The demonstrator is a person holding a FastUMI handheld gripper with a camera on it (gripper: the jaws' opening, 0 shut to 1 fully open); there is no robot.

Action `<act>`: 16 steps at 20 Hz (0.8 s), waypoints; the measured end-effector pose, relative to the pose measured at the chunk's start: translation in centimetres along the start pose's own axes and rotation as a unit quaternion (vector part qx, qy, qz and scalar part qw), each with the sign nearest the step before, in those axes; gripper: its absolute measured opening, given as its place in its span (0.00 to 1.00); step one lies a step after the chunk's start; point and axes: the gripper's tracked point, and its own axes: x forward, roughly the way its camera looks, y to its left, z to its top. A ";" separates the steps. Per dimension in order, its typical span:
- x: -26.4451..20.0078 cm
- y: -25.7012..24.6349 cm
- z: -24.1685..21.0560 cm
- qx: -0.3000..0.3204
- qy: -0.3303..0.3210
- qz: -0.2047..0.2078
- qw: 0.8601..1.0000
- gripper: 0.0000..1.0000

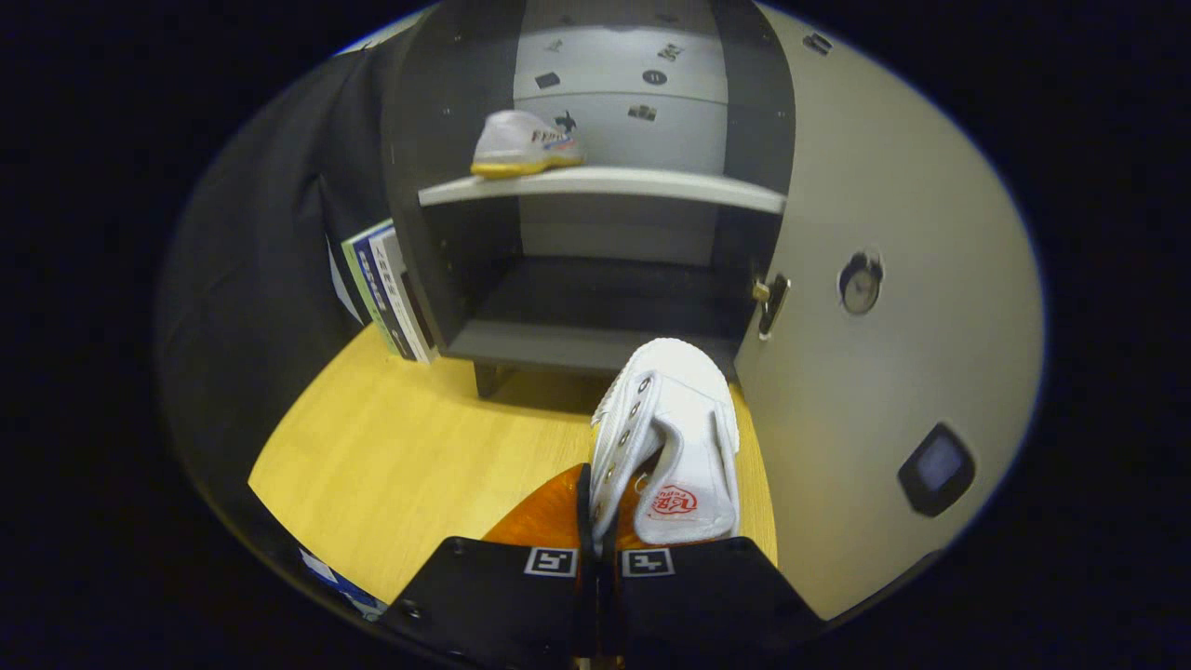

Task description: Open the shoe cabinet door, grab the shoes and put them into the shoe cabinet, then close the shoe cabinet door.

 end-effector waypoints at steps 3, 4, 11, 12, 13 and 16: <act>-1.7 0.8 4.8 -0.023 -0.038 0.013 0.999 0.03; -2.1 1.1 6.6 -0.025 -0.055 0.015 0.998 0.03; -2.4 0.9 19.1 -0.007 -0.149 0.004 0.989 0.03; -1.9 0.5 20.7 0.000 -0.157 0.001 0.988 0.03; -1.3 0.1 22.2 0.005 -0.163 -0.005 0.987 0.03; 0.1 -1.5 26.4 -0.004 -0.181 -0.027 0.983 0.03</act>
